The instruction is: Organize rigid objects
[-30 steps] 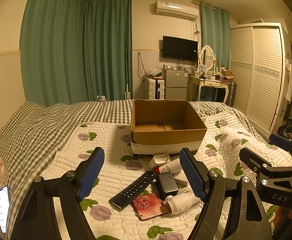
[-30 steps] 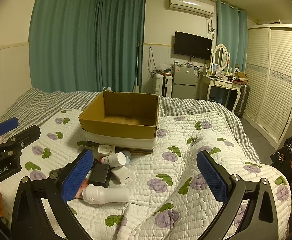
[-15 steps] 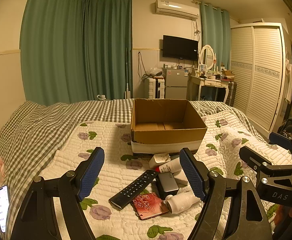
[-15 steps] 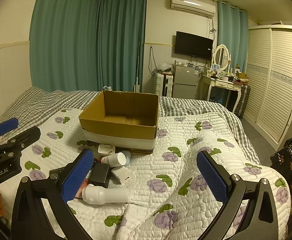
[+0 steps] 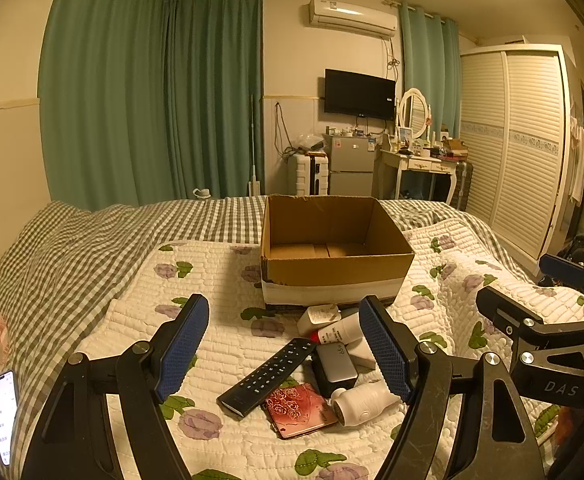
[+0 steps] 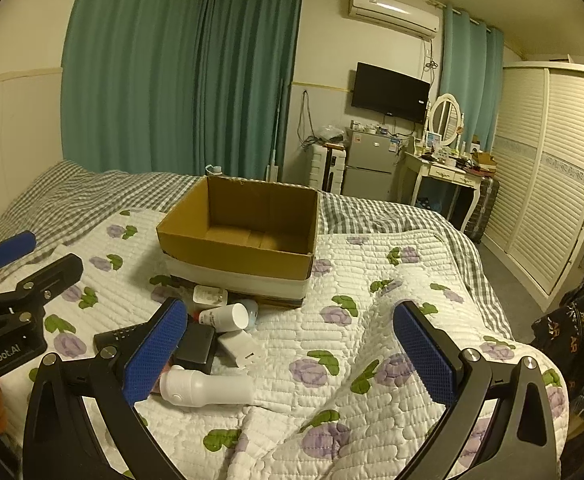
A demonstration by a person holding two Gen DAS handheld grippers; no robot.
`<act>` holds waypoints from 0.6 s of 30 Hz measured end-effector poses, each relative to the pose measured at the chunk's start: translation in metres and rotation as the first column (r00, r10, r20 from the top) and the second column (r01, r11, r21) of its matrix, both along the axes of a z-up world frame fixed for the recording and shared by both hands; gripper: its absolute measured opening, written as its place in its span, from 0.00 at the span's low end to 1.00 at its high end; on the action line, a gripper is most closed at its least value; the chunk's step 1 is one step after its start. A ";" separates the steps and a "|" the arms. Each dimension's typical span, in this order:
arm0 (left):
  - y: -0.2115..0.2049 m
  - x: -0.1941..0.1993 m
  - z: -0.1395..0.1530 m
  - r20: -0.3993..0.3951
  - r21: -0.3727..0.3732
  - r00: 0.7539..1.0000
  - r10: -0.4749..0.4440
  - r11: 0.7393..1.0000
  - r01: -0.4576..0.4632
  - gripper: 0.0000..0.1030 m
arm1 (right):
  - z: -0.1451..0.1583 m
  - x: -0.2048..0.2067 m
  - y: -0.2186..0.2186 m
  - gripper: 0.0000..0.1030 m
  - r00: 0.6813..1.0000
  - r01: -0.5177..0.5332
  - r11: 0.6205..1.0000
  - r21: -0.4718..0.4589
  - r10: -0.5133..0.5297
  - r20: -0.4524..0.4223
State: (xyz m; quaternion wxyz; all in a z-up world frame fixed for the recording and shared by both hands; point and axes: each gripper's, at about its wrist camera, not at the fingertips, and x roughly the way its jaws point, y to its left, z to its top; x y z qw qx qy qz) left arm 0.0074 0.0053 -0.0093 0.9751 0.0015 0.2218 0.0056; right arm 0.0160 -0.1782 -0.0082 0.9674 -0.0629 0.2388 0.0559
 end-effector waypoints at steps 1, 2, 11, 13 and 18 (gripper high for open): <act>0.000 0.000 0.000 0.001 0.001 1.000 0.001 1.000 -0.001 0.78 | 0.000 0.000 0.000 1.00 1.000 -0.001 1.000 0.000 0.001 -0.001; -0.001 0.000 -0.001 0.002 0.001 1.000 0.001 1.000 -0.001 0.78 | 0.000 0.000 0.000 1.00 1.000 -0.004 1.000 0.000 0.004 -0.001; 0.003 0.001 -0.006 -0.002 0.009 1.000 -0.004 1.000 0.004 0.78 | 0.010 0.009 -0.001 1.00 0.999 -0.046 0.999 0.001 0.046 0.006; 0.003 0.001 -0.007 0.001 0.014 1.000 -0.007 1.000 0.007 0.78 | 0.011 0.014 -0.002 1.00 0.998 -0.059 0.998 0.000 0.059 0.013; 0.001 0.010 -0.018 -0.040 0.030 0.999 -0.019 0.999 0.020 0.78 | 0.008 0.030 -0.002 1.00 0.993 -0.116 0.993 -0.011 0.116 0.006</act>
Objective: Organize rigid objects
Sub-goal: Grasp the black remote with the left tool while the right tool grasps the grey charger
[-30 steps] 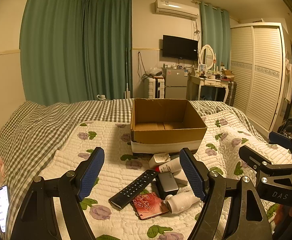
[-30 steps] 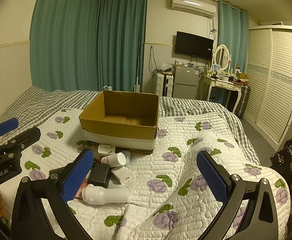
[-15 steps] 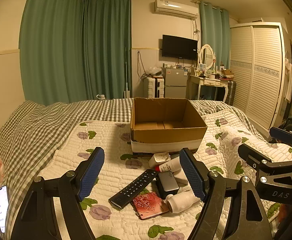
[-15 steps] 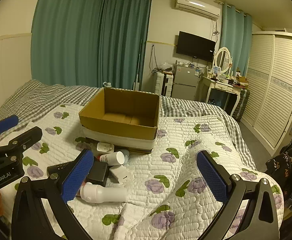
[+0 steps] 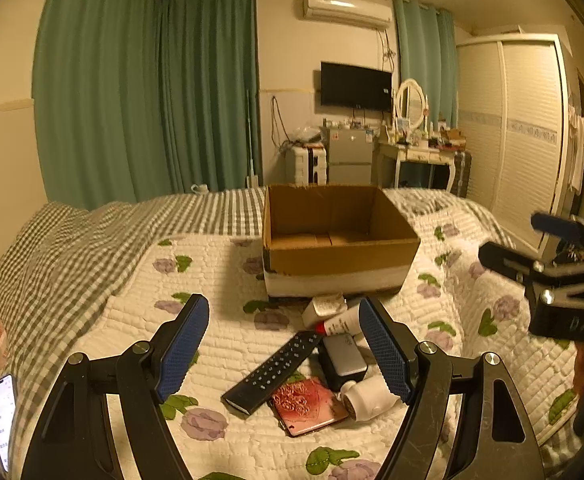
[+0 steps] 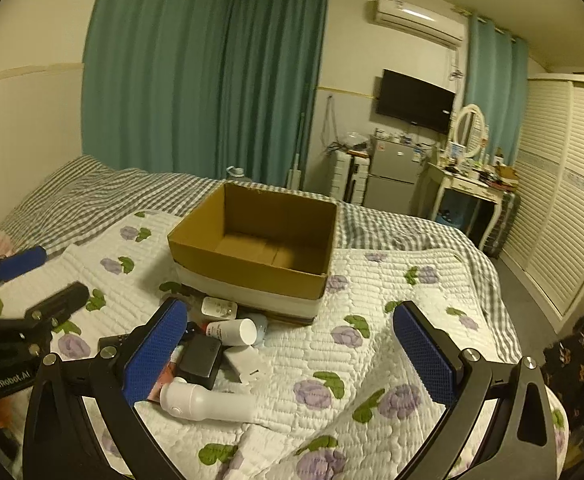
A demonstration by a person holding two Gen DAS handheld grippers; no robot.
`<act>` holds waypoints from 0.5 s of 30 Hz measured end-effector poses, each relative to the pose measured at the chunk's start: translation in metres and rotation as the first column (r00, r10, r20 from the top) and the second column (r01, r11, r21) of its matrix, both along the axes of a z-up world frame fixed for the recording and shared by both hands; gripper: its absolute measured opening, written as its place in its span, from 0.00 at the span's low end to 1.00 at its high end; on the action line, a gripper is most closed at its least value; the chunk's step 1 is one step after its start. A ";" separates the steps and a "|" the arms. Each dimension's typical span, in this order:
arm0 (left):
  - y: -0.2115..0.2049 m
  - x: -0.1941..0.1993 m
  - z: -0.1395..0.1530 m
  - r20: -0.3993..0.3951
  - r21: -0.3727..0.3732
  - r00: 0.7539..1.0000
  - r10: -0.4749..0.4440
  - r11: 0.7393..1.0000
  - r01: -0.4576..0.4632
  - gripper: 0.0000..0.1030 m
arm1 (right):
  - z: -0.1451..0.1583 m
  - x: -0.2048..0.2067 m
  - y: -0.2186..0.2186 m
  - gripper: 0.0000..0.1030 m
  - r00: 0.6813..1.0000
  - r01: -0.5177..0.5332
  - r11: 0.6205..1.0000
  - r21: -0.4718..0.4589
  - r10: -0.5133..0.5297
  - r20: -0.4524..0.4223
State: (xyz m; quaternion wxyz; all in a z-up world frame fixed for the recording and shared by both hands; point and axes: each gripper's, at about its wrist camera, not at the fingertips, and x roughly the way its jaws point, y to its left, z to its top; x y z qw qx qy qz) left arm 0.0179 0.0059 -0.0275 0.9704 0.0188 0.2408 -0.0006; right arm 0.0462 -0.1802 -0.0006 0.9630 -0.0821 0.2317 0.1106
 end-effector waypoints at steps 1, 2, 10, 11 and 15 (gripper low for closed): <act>-0.002 0.004 -0.004 -0.018 0.009 1.000 -0.003 1.000 0.003 0.78 | -0.003 0.005 0.000 1.00 1.000 -0.010 1.000 -0.003 0.010 -0.003; -0.003 0.008 -0.008 -0.037 0.017 0.999 -0.005 1.000 0.005 0.78 | -0.006 0.011 -0.001 1.00 1.000 -0.018 1.000 -0.006 0.018 -0.009; -0.003 0.046 -0.056 -0.248 0.004 0.969 -0.001 1.000 0.002 0.76 | -0.061 0.065 -0.003 1.00 0.979 -0.083 0.995 -0.047 0.073 -0.192; -0.002 0.051 -0.061 -0.272 -0.001 0.962 0.002 1.000 -0.002 0.76 | -0.068 0.069 -0.003 1.00 0.974 -0.089 0.995 -0.043 0.078 -0.213; 0.001 0.076 -0.082 -0.379 0.030 0.925 0.043 0.999 -0.034 0.75 | -0.089 0.082 -0.005 1.00 0.952 -0.112 0.994 -0.003 0.107 -0.285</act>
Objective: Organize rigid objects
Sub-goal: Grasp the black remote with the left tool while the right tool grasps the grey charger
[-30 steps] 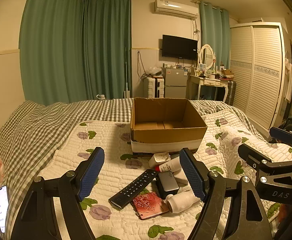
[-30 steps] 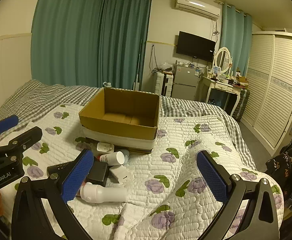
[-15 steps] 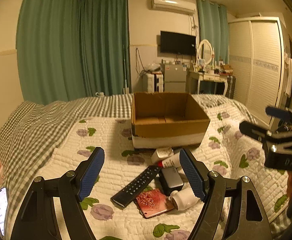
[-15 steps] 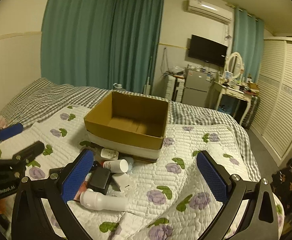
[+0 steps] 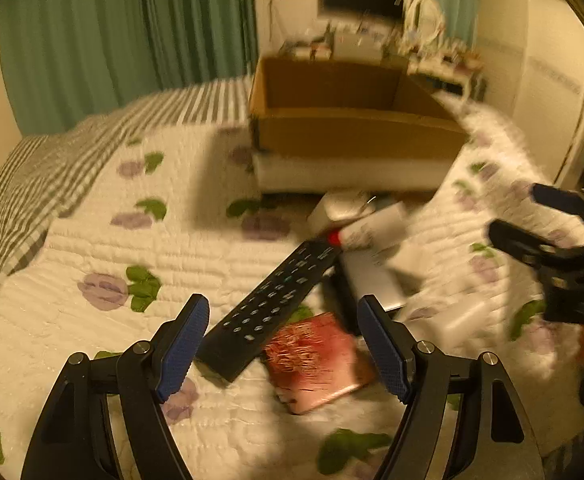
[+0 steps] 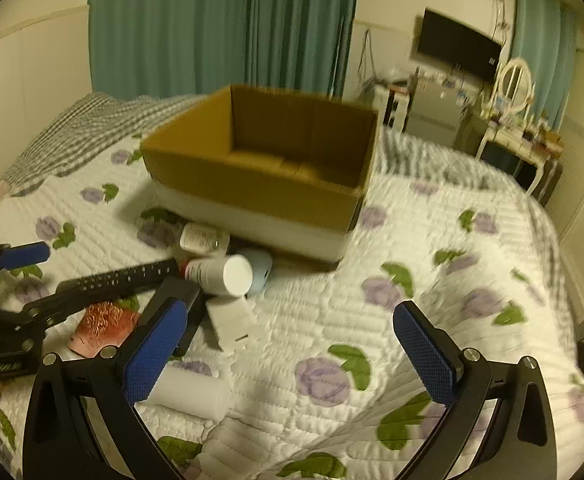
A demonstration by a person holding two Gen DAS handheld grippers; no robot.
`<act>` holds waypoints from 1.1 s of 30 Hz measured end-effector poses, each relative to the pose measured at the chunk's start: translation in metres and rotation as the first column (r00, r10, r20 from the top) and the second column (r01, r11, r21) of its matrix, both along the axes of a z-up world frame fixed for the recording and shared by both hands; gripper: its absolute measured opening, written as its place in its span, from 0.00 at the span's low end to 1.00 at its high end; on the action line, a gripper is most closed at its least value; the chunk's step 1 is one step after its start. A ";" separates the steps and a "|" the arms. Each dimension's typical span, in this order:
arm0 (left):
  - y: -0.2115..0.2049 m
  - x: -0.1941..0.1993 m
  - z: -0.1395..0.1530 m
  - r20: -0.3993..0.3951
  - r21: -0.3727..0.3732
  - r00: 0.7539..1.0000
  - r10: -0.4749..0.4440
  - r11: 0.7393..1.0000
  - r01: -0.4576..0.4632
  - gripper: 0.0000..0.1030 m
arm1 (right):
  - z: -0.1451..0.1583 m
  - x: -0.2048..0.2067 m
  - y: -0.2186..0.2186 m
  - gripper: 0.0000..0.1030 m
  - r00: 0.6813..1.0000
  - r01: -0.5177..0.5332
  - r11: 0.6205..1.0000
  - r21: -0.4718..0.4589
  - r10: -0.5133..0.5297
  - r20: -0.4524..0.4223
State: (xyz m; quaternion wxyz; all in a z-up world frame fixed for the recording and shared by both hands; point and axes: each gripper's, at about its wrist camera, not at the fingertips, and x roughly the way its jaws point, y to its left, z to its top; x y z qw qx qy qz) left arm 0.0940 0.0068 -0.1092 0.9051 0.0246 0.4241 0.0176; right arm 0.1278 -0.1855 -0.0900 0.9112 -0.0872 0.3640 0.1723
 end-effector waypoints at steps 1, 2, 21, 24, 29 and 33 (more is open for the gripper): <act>0.002 0.008 -0.007 -0.039 0.016 0.999 0.024 1.000 -0.023 0.75 | -0.002 0.001 0.000 1.00 1.000 -0.004 1.000 0.004 0.004 -0.007; 0.003 0.016 -0.013 -0.072 0.021 0.997 0.036 0.999 -0.035 0.75 | -0.005 0.003 -0.001 1.00 1.000 -0.009 1.000 0.008 0.009 -0.019; -0.011 0.035 -0.038 -0.155 0.060 0.988 -0.018 0.998 0.027 0.20 | -0.020 0.009 0.013 1.00 0.996 -0.039 0.999 -0.016 0.038 -0.084; -0.005 0.026 -0.022 -0.105 0.026 0.994 0.007 1.000 -0.004 0.20 | -0.019 0.006 0.027 1.00 0.994 -0.051 0.997 -0.050 0.046 -0.095; 0.006 0.010 0.002 -0.022 0.003 0.999 0.023 1.000 -0.023 0.20 | -0.027 0.006 0.067 1.00 0.979 -0.118 0.992 -0.051 0.108 -0.173; 0.016 0.005 0.008 0.001 -0.021 0.999 0.041 0.999 -0.041 0.19 | -0.039 0.012 0.092 0.92 0.968 -0.129 0.990 -0.049 0.115 -0.222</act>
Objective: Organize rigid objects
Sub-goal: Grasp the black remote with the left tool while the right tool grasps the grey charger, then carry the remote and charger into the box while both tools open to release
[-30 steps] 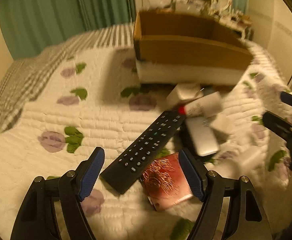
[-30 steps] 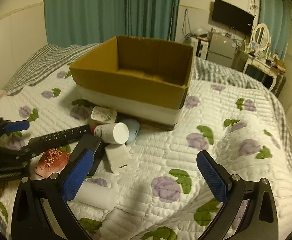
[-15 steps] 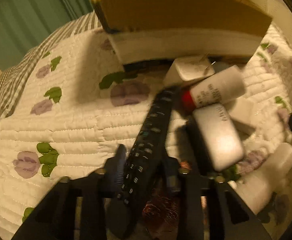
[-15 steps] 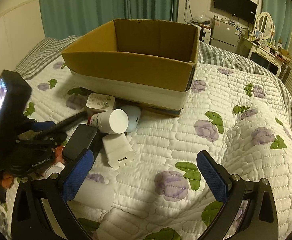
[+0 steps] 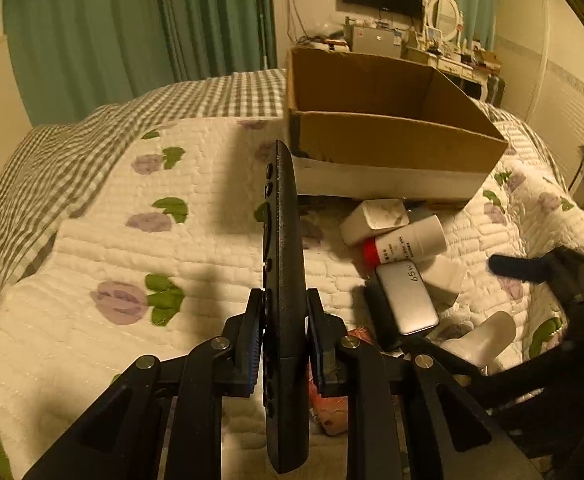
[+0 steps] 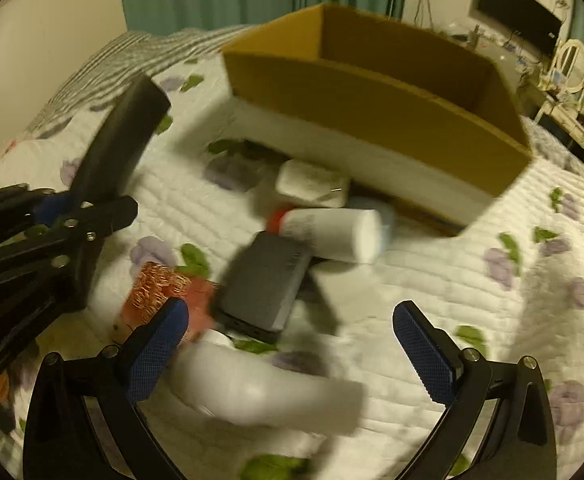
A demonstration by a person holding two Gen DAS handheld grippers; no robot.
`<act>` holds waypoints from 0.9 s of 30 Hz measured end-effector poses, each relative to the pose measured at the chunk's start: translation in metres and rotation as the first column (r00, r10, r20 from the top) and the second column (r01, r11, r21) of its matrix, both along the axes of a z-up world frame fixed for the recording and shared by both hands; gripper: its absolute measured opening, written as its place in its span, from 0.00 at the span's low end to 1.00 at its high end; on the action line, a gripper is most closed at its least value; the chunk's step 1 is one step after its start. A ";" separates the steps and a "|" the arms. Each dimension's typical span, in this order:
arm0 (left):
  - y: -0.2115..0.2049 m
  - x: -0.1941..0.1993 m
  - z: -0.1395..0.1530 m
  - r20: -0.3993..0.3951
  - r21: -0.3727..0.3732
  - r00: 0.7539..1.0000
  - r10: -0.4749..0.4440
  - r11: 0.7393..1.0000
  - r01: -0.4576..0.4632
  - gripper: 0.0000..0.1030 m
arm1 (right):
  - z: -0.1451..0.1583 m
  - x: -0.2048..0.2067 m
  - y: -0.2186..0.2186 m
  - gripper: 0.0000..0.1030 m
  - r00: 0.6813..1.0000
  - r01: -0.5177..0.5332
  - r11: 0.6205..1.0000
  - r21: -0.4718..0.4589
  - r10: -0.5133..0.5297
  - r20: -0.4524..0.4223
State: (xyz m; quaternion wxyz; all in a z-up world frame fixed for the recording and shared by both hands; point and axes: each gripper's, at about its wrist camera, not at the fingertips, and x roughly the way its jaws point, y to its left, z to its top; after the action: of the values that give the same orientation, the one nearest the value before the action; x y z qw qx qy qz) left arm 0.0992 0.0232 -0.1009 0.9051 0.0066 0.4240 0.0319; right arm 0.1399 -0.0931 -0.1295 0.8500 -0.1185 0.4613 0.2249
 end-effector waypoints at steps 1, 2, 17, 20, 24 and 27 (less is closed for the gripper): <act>0.003 -0.001 0.000 0.000 -0.011 1.000 0.004 1.000 -0.004 0.19 | -0.002 0.002 0.003 0.79 1.000 0.012 1.000 0.009 -0.011 -0.006; 0.004 -0.005 0.000 -0.002 -0.029 1.000 0.003 1.000 -0.003 0.19 | -0.004 0.005 0.005 0.70 1.000 0.023 1.000 0.016 -0.023 -0.018; 0.018 -0.005 -0.006 -0.002 -0.085 1.000 0.013 0.996 -0.013 0.20 | -0.054 0.039 0.037 0.48 0.992 0.049 0.999 -0.009 -0.049 -0.113; 0.013 -0.006 -0.004 0.008 -0.074 1.000 -0.001 0.997 0.001 0.20 | -0.050 0.038 0.031 0.43 0.993 0.050 0.998 0.028 -0.047 -0.106; 0.007 -0.010 0.002 0.017 -0.075 1.000 -0.002 0.997 0.003 0.20 | -0.028 0.027 0.020 0.42 0.998 0.025 0.997 0.072 -0.021 -0.062; 0.000 -0.017 0.015 0.036 -0.098 0.999 -0.008 0.995 0.012 0.20 | -0.006 0.019 0.009 0.41 1.000 0.015 0.993 0.115 -0.012 -0.025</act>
State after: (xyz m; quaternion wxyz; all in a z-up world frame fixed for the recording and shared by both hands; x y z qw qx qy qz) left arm 0.0826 0.0227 -0.0856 0.9119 -0.0365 0.4088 0.0066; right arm 0.1592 -0.0842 -0.1354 0.8512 -0.0635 0.4587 0.2469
